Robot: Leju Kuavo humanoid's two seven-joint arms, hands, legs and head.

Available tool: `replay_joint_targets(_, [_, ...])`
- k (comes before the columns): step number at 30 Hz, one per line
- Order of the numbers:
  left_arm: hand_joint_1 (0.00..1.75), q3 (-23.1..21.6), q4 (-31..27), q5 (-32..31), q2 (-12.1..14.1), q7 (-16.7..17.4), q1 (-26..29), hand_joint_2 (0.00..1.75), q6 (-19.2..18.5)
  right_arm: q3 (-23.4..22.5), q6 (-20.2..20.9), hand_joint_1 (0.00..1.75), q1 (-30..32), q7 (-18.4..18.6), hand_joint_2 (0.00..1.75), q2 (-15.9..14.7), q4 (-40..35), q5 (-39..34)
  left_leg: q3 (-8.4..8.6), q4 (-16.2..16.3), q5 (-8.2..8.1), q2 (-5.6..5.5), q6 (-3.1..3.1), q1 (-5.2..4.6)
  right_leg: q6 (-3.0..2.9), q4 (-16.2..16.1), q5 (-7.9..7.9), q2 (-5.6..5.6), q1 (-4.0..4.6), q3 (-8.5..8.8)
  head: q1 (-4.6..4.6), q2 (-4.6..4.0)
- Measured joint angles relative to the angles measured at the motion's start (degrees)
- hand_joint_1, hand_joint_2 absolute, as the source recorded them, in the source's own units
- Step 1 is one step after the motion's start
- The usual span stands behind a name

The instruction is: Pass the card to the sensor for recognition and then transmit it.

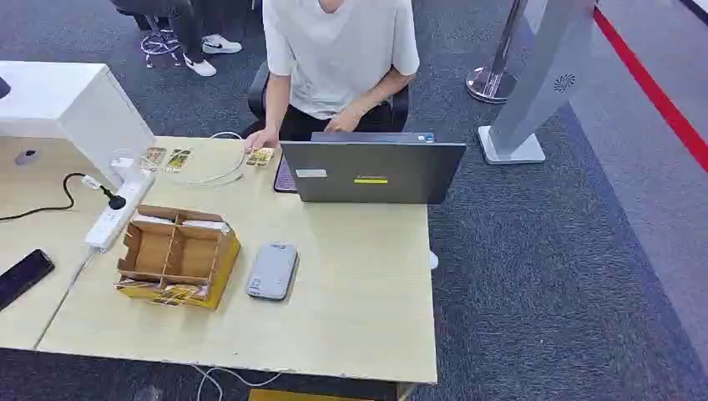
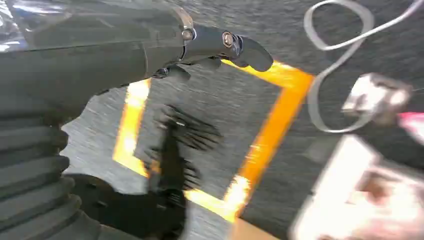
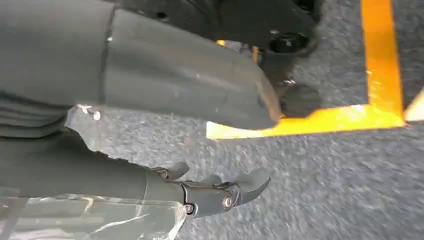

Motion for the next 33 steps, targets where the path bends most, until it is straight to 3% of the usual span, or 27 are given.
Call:
replay_joint_targets(7, [0.0, 0.9, -0.4, 0.2, 0.0, -0.2, -0.1, 0.0, -0.1, -0.6, 0.0, 0.0, -0.2, -0.2, 0.0, 0.0, 0.1, 0.2, 0.0, 0.0, 0.0, 0.0, 0.0, 0.0, 0.0, 0.0, 0.0, 0.0, 0.0, 0.0, 0.02, 0.0])
replay_joint_targets(9, [0.0, 4.5, -2.2, 2.5, 0.0, -1.9, -0.7, 0.0, -1.0, -3.0, 0.2, 0.0, -1.2, -1.3, 0.0, 0.0, 0.5, 2.4, 0.0, 0.0, 0.0, 0.0, 0.0, 0.0, 0.0, 0.0, 0.0, 0.0, 0.0, 0.0, 0.0, 0.0])
replay_joint_targets(11, [0.0, 14.0, -6.6, 7.3, -0.1, -5.8, -2.0, 0.0, -2.7, -9.4, 0.5, 0.0, -3.6, -3.8, 0.0, 0.0, 1.8, 7.0, -0.01, 0.0, 0.0, 0.0, 0.0, 0.0, 0.0, 0.0, 0.0, 0.0, 0.0, -0.01, 0.0, 0.0])
replay_joint_targets(13, [0.0, 16.9, -8.0, 8.5, -0.3, -6.7, -2.4, 0.0, -3.1, -11.3, 0.6, 0.0, -4.4, -4.4, 0.0, 0.0, 2.2, 8.0, -0.01, 0.0, 0.0, 0.0, 0.0, 0.0, 0.0, 0.0, 0.0, 0.0, 0.0, -0.01, 0.0, 0.0])
replay_joint_targets(14, [0.0, 18.3, -8.6, 9.3, -0.3, -7.4, -2.5, 1.75, -3.4, -12.3, 0.5, 0.0, -4.7, -4.8, 0.0, 0.0, 2.5, 8.8, -0.01, 0.0, 0.0, 0.0, 0.0, 0.0, 0.0, 0.0, 0.0, 0.0, 0.0, -0.01, 0.0, 0.0])
replay_joint_targets(23, [0.0, 27.6, -18.1, 15.0, -2.5, -16.5, -3.4, 1.75, -4.6, -19.1, -0.8, 0.0, -6.7, -8.4, 0.0, 0.2, 4.0, 14.6, -0.02, 0.0, 0.0, 0.0, 0.0, 0.0, 0.0, 0.0, 0.0, 0.0, 0.0, -0.01, -0.02, 0.0])
replay_joint_targets(25, [0.0, 28.2, -21.8, 18.8, -3.7, -20.2, -3.2, 1.75, -3.0, -20.1, -1.3, 0.0, -7.0, -9.2, 0.0, 0.3, 4.1, 16.6, -0.04, 0.0, 0.0, -0.01, 0.0, 0.0, 0.0, 0.0, 0.0, -0.01, 0.0, 0.01, 0.02, 0.0])
replay_joint_targets(28, [0.0, 28.2, -27.2, 27.7, -5.0, -25.3, -2.6, 1.75, 8.4, -21.0, -0.4, 0.0, -7.2, -9.1, 0.0, 0.3, 4.4, 18.2, 0.0, 0.0, 0.0, 0.02, 0.0, -0.01, 0.0, 0.0, 0.0, 0.03, 0.0, 0.0, 0.0, 0.0])
replay_joint_targets(29, [0.0, 28.2, -28.9, 26.9, -5.4, -24.5, -1.7, 1.75, 8.7, -21.5, -0.4, 0.0, -7.2, -9.0, 0.0, 0.3, 4.5, 17.7, -0.01, 0.0, 0.0, 0.0, 0.0, -0.01, 0.0, 0.0, -0.01, 0.0, 0.0, 0.0, -0.02, 0.0])
replay_joint_targets(31, [0.0, 28.1, -32.7, 28.4, -6.4, -26.7, -0.9, 1.75, 8.6, -22.2, -0.3, 0.0, -7.4, -9.1, 0.0, 0.3, 4.7, 18.6, -0.04, 0.0, 0.0, -0.04, 0.0, 0.0, 0.01, 0.0, -0.02, -0.04, 0.0, -0.02, 0.04, 0.0])
replay_joint_targets(33, [0.0, 27.9, -36.2, 27.0, -7.3, -26.5, 0.1, 1.75, 6.3, -22.7, -0.3, 0.0, -7.7, -9.0, 0.0, 0.3, 4.9, 18.4, -0.04, 0.0, 0.0, -0.03, 0.0, 0.0, 0.01, 0.0, -0.02, -0.04, 0.0, -0.01, 0.0, 0.0])
